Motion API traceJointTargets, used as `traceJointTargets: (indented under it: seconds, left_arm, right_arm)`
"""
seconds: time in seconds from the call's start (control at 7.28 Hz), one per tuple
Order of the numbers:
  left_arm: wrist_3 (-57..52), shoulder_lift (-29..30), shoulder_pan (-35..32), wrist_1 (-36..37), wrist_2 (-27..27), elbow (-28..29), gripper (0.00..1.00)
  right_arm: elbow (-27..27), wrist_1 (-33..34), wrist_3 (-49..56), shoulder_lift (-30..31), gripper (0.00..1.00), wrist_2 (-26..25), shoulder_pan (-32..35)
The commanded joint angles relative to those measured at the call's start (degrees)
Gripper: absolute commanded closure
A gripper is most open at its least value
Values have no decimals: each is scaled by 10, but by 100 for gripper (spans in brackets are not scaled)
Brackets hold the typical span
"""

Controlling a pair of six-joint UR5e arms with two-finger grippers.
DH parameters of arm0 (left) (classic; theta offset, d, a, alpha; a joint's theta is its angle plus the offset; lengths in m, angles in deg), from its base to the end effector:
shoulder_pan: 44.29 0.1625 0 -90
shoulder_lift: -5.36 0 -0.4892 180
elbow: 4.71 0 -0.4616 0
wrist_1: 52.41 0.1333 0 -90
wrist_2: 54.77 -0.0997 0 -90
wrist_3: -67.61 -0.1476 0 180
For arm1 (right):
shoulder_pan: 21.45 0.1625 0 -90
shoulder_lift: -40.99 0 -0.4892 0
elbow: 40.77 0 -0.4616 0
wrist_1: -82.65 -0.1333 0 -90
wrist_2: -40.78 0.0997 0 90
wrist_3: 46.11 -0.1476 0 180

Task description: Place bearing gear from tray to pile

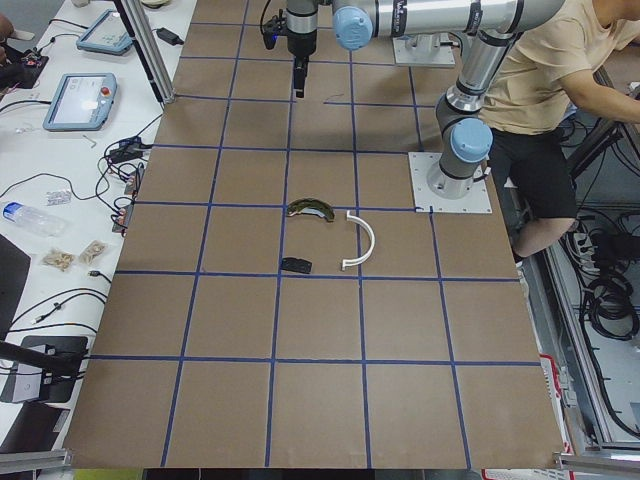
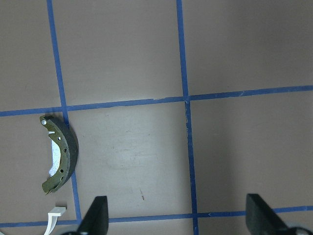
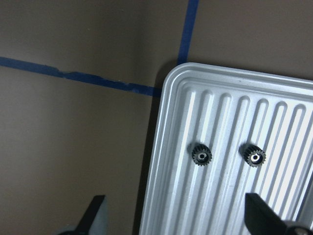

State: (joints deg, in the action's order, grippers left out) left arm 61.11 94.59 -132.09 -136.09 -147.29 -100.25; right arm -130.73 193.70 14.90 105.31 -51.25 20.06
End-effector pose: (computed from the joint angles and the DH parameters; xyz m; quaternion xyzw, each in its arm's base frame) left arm -0.1053 -0.5615 0.4686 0.0372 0.9990 -0.0118 0.0229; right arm -0.4511 -0.5702 0.2486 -0.1096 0.9930 0.0376 0.0225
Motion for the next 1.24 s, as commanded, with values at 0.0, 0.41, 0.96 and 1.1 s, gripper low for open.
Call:
traceJointTargets:
  seconds: [0.0,0.41,0.96,1.1]
  left_arm:
    - [0,0,0,-1,0,0,0]
    - [-1,-6,-1,1,1,-18,0]
    - [0,-8,0,0,2,-23,0]
    - [0,-11,-1,1,2,-25,0]
  right_arm:
    - [-3,39,35,-55,7,-2,-25]
    - [-18,81,10,-68,31,3,-24]
    - [-21,91,-15,-72,34,9,-24]
    - [-22,92,-18,-79,38,9,-23]
